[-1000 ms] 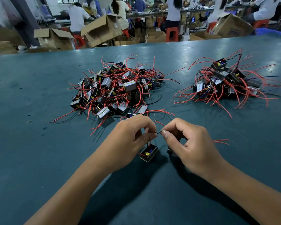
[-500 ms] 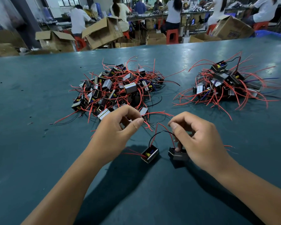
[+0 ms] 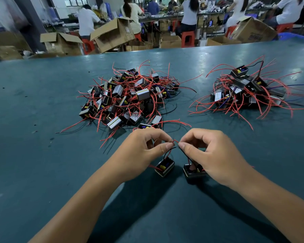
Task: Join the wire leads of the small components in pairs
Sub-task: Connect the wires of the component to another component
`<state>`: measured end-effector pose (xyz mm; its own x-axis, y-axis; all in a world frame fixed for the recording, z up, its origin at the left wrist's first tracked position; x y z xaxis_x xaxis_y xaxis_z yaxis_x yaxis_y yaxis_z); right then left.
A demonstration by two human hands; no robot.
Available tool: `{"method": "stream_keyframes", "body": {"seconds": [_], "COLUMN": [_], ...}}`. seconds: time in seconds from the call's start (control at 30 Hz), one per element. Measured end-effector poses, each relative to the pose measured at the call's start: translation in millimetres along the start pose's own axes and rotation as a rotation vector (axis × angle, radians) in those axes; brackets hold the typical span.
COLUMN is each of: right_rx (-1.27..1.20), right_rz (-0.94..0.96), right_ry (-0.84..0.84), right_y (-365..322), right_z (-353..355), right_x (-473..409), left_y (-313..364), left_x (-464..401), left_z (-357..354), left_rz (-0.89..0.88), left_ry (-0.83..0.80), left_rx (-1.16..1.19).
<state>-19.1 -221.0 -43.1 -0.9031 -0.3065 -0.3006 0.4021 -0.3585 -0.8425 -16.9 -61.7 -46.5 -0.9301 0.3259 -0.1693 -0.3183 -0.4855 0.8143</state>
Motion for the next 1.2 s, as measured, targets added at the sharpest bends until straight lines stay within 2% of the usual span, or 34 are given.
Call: {"method": "stream_keyframes", "body": {"seconds": [0.2,0.3,0.43,0.5,0.6,0.67,0.7,0.8,0.93,1.07,1.2], "right_rx": [0.084,0.089,0.043,0.134,0.416,0.568,0.605,0.635,0.6,0.589,0.323], "right_rz": [0.055,0.047,-0.019,-0.004,0.01,-0.002,-0.003,0.048,0.018,0.005,-0.077], "right_ry": [0.058,0.054,0.01,-0.084,-0.375,-0.519,-0.537,-0.491,-0.404,-0.371,-0.117], "right_y": [-6,-4,0,-2,0,6,7,1,0,3,5], "right_z": [8,9,16,21,18,13,9,-3,-1,-6,10], "right_x": [-1,-3,-6,-7,1,9,11,9,7,8,1], "left_y": [10,10,8,10,8,3,-1,-10,-20,-16,-11], "left_x": [3,4,7,9,13,11,10,8,11,11,6], "left_z": [2,5,20,35,55,54,51,35,10,-9,-5], "left_rz": [-0.103,-0.082,-0.06,-0.065,-0.046,-0.002,0.021,0.077,0.161,0.159,0.198], "left_ry": [0.087,0.112,0.148,0.218,0.355,0.329,0.292,0.096,-0.169,-0.179,-0.095], "left_rx": [-0.303,-0.32,-0.225,-0.223,-0.232,-0.248,-0.285,-0.448,-0.463,-0.562,-0.188]}}
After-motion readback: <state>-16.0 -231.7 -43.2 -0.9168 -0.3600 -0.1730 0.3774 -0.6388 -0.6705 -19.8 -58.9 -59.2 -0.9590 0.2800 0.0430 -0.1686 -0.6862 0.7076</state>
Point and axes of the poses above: each hand's wrist, its own x-axis away from the middle knuckle, its own z-axis out of the back of the hand, y = z × x, the point moved 8 cm from there along -x, towards the middle knuckle, and after that the axes turned 3 degrees about z, right-handed, at the moved point
